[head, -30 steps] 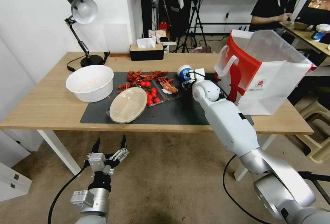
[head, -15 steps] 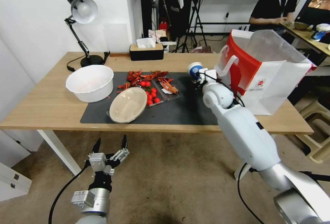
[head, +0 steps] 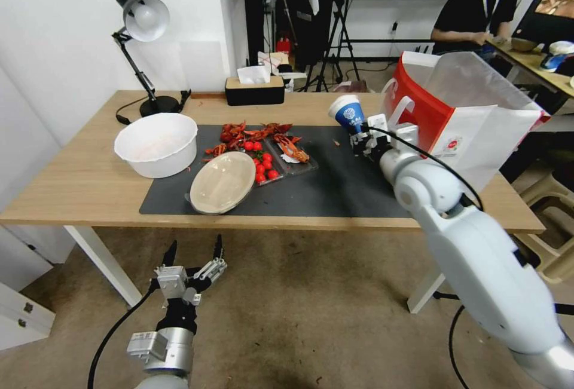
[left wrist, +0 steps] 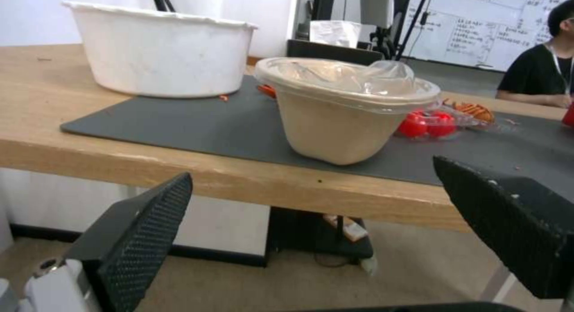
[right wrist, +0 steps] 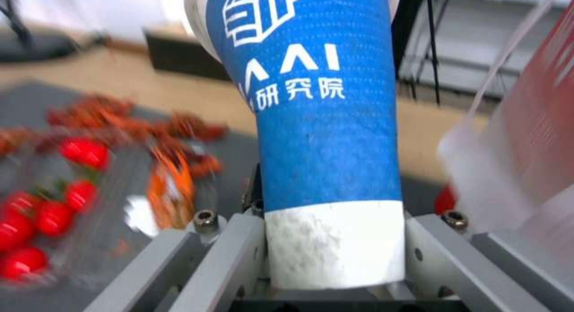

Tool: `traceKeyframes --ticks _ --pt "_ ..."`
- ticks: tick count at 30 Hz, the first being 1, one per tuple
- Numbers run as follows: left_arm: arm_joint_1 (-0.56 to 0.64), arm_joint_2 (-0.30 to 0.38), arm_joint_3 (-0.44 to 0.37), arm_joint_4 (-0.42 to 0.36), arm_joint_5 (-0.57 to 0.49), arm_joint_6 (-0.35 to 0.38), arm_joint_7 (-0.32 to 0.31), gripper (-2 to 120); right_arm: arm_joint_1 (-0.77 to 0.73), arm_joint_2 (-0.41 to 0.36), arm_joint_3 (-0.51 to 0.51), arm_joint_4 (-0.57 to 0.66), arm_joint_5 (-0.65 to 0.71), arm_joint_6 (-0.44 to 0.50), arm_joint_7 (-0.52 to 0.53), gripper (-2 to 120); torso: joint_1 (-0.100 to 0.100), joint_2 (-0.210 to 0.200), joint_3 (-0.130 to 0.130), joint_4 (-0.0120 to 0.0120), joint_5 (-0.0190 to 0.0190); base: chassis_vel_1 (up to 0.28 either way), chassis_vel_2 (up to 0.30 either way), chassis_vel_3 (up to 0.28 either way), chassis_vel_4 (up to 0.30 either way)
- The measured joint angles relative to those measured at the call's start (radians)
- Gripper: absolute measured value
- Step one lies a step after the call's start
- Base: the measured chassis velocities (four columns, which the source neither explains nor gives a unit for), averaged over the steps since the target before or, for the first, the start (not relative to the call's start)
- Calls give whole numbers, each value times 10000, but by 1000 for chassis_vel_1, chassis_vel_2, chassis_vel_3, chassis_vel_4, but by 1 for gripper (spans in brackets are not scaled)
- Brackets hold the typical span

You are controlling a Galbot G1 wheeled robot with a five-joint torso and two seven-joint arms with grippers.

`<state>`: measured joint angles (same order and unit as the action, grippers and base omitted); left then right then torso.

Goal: Pick up the trash from the table and place it into the takeout bag.

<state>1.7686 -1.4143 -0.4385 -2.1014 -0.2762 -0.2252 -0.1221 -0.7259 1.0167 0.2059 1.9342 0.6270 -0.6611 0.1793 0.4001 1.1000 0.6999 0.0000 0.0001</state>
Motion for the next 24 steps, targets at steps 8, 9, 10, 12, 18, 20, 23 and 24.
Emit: traceKeyframes --ticks 8,9,10,12,18,20,23,24 --pt "3 15 6 1 6 -3 -5 100 75 -399 528 625 225 531 164 11 0 0 0 0 0 0 0 0 0" --pt "3 15 6 1 6 -3 -5 100 86 -407 535 632 236 539 183 11 0 0 0 1 0 0 0 0 0" --pt "3 15 6 1 6 -3 -5 100 86 -407 535 632 236 539 183 11 0 0 0 1 0 0 0 0 0" --pt "5 15 4 -4 6 -4 -5 100 173 -462 581 677 326 590 329 11 0 0 0 1 -1 0 0 0 0" --pt "14 16 0 -20 9 -8 -6 100 448 -603 674 757 604 692 738 11 0 0 0 1 0 0 0 0 0" --pt "34 6 -8 -49 12 -20 -8 100 896 -791 753 783 798 829 1420 11 0 0 1 1 -1 0 0 0 0" --pt "50 -4 -12 -60 19 -33 -10 100 1286 -898 764 775 950 824 2222 11 0 0 1 0 -2 0 0 0 0" --pt "61 -12 -12 -66 26 -42 -10 100 1547 -962 770 735 1124 695 2729 11 0 0 1 2 0 0 0 0 0"
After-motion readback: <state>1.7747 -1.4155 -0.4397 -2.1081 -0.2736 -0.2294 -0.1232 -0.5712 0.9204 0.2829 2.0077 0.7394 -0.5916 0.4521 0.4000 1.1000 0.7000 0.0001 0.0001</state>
